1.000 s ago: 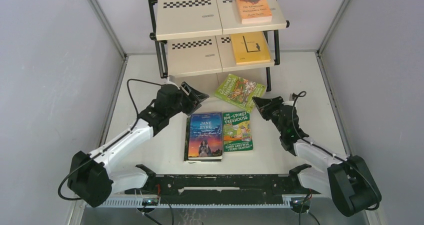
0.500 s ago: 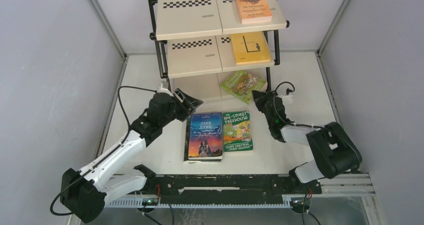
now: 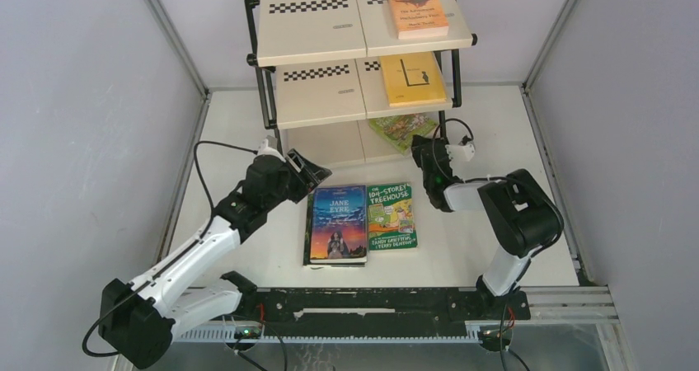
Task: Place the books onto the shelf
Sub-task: Place the book on the shelf.
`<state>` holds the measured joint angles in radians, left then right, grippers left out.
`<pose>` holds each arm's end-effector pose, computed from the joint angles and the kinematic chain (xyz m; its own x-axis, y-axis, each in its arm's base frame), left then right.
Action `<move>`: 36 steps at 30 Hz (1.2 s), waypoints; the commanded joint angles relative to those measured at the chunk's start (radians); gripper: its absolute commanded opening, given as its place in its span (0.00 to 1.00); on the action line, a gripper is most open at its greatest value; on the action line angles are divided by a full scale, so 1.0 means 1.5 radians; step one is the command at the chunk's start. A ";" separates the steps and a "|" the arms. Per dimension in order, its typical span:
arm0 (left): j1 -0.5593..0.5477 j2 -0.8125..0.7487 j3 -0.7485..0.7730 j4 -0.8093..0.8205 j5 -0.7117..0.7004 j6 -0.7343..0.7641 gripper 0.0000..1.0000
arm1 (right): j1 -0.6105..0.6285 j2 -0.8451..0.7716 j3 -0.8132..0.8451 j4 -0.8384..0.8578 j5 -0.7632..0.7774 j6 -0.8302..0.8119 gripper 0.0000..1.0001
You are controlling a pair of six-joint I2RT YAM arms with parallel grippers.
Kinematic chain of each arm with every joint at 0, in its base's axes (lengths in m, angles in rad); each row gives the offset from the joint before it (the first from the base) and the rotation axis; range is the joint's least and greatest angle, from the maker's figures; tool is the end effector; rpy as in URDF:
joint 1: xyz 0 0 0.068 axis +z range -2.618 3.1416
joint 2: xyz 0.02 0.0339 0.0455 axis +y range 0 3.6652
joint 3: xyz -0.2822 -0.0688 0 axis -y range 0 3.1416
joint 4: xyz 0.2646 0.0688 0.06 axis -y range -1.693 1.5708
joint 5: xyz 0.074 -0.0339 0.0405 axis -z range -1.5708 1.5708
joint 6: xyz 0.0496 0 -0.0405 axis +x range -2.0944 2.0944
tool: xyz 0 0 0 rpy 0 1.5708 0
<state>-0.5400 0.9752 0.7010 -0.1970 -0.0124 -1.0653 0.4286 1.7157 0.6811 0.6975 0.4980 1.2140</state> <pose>0.2085 -0.1243 0.2771 -0.6301 -0.6423 -0.4364 -0.0963 0.6223 -0.7769 0.3359 0.1274 0.1570 -0.0630 0.8763 -0.4777 0.2976 0.4733 0.8291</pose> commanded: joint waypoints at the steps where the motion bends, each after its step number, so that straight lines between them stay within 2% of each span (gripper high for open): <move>1: 0.004 0.011 0.017 0.012 -0.015 0.029 0.66 | 0.019 0.011 0.065 -0.030 0.082 0.069 0.00; 6: 0.004 0.013 0.024 0.011 -0.020 0.033 0.66 | 0.041 0.039 0.105 -0.146 0.126 0.157 0.00; 12: 0.005 0.011 0.024 0.005 -0.021 0.028 0.66 | 0.057 0.061 0.149 -0.310 0.161 0.315 0.00; 17: 0.005 0.001 0.027 -0.009 -0.024 0.027 0.66 | 0.057 0.083 0.164 -0.365 0.148 0.419 0.00; 25: 0.005 -0.004 0.022 -0.017 -0.024 0.021 0.66 | 0.045 0.112 0.181 -0.409 0.115 0.515 0.00; 26: 0.005 -0.005 0.023 -0.018 -0.024 0.021 0.66 | 0.043 0.116 0.186 -0.409 0.106 0.517 0.06; 29: 0.006 -0.004 0.029 -0.023 -0.024 0.021 0.67 | 0.040 0.124 0.187 -0.394 0.081 0.505 0.35; 31: 0.006 -0.002 0.034 -0.026 -0.022 0.020 0.68 | 0.039 0.122 0.187 -0.389 0.072 0.488 0.47; 36: 0.006 -0.009 0.037 -0.031 -0.020 0.013 0.71 | 0.039 0.104 0.186 -0.399 0.054 0.448 0.60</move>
<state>-0.5381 0.9936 0.7036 -0.2512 -0.0334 -1.0466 0.4919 1.8812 0.9554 0.1677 0.6220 1.9423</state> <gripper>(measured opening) 0.692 0.565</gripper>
